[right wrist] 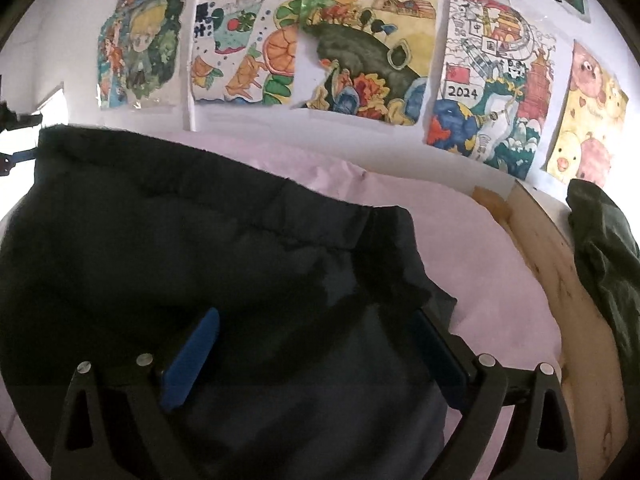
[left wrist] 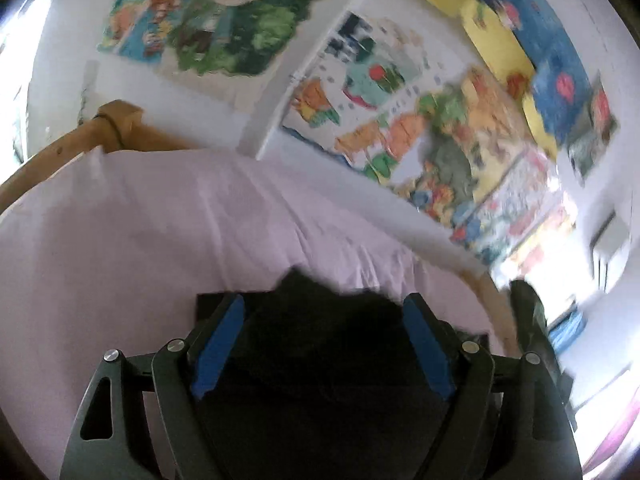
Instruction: Fold large clothes
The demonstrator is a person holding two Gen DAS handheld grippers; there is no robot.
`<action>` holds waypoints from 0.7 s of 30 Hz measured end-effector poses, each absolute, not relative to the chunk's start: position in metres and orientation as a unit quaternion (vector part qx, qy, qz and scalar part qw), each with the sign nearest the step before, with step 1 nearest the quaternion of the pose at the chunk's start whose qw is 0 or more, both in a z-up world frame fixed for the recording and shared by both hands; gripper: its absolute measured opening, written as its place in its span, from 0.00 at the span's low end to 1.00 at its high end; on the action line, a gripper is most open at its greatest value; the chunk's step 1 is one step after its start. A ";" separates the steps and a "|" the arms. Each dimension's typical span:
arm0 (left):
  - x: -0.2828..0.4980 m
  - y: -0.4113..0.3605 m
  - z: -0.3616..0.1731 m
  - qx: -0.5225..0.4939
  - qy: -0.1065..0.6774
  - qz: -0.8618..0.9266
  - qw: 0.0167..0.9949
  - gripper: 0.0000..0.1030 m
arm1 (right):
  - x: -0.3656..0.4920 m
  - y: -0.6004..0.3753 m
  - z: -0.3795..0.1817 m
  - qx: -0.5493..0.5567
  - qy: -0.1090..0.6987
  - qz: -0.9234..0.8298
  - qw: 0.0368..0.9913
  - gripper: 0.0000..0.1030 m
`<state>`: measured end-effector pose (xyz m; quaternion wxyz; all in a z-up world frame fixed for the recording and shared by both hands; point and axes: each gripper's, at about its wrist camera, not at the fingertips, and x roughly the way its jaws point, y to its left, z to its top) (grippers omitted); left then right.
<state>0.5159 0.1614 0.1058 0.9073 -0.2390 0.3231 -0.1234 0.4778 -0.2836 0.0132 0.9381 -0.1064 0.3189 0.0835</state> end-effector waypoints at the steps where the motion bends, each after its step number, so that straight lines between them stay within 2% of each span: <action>1: 0.514 0.164 0.110 -0.235 0.316 -0.115 0.912 0.75 | 0.478 -0.285 0.013 -0.106 0.319 0.081 0.938 0.95; 7: 0.478 0.141 0.118 -0.170 0.268 -0.110 0.942 0.87 | 0.463 -0.289 0.028 -0.078 0.275 0.094 0.954 0.95; 12: 0.440 0.074 0.087 -0.075 0.254 -0.218 0.939 0.88 | 0.438 -0.272 0.046 -0.068 0.232 0.171 0.955 0.95; 18: 0.452 0.008 0.036 -0.012 0.307 -0.251 0.918 0.88 | 0.441 -0.249 0.031 -0.109 0.253 0.187 0.943 0.95; 21: 0.466 -0.006 0.022 0.012 0.307 -0.221 0.926 0.88 | 0.459 -0.243 0.015 -0.122 0.278 0.182 0.935 0.95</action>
